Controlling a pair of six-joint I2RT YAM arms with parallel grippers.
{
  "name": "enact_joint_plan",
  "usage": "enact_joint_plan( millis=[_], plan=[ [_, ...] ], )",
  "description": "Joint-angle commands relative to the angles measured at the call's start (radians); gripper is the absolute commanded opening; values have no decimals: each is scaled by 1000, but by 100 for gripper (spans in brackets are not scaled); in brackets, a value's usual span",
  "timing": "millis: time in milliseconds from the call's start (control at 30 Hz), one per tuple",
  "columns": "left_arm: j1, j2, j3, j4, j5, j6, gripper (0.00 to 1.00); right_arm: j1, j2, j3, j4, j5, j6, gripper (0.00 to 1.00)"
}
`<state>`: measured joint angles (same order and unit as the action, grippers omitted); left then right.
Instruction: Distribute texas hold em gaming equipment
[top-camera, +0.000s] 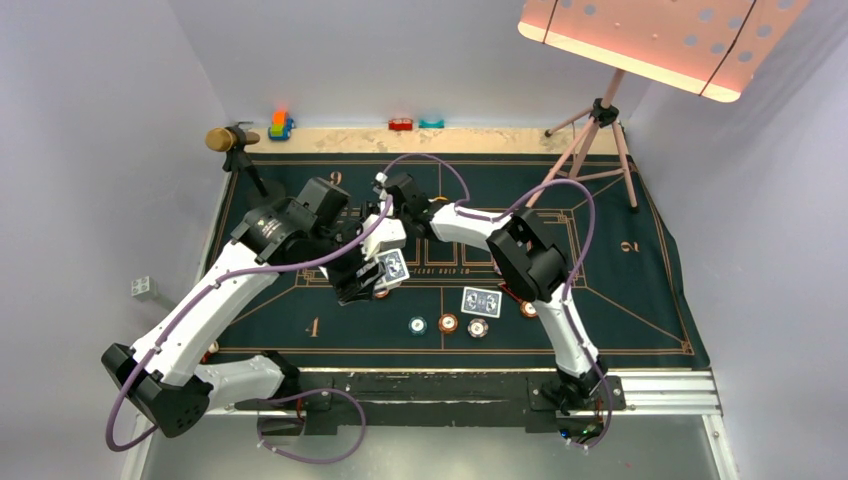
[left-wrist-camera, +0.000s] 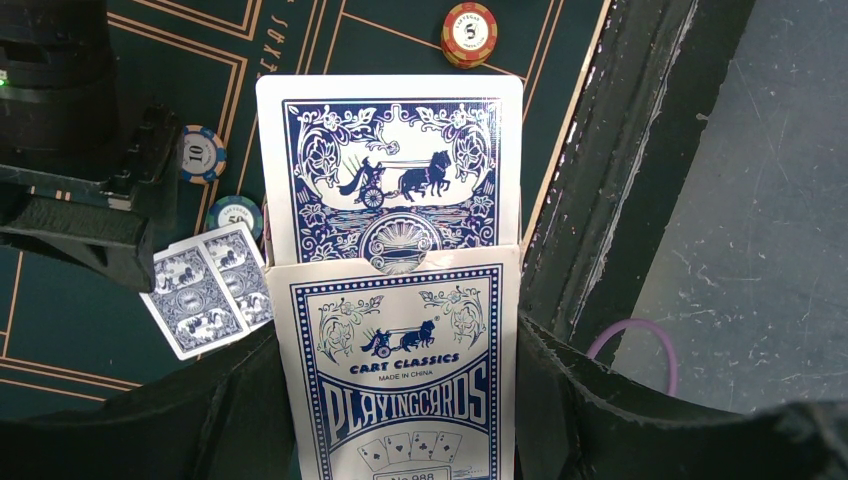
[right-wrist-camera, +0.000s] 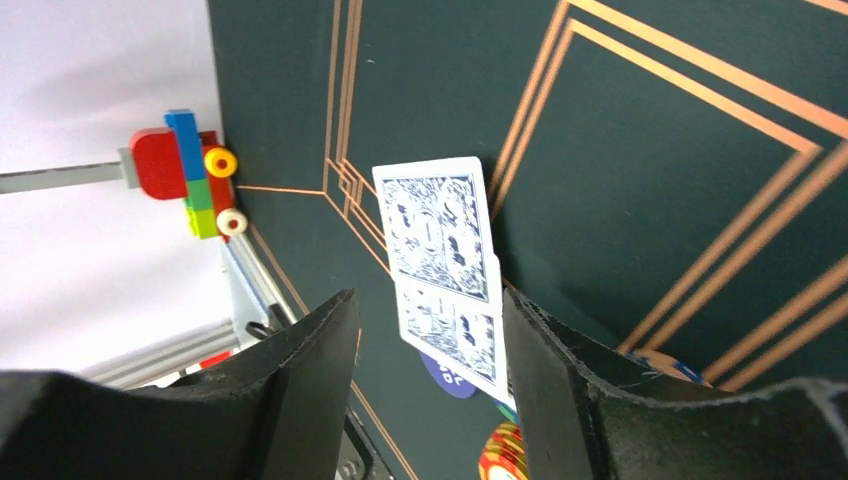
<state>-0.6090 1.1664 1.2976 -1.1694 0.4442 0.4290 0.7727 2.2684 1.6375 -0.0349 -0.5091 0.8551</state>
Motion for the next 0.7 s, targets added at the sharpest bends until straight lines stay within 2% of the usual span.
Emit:
enact_joint_plan(
  millis=[0,167,367,500,667],
  plan=[
    [2,-24,0,14,21,-8,0,-21,-120,-23,-57,78,-50,61],
    [2,-24,-10,20,22,-10,0,-71,-277,-85,-48,79,-54,70],
    [3,-24,-9,22,20,-9,0,-152,-490,-189,-30,11,-44,87],
    [2,-23,-9,26,19,-7,0,-195,-626,-357,68,-77,-5,93],
    [2,-15,-5,26,20,-7,0,-196,-762,-552,241,-187,68,96]
  ],
)
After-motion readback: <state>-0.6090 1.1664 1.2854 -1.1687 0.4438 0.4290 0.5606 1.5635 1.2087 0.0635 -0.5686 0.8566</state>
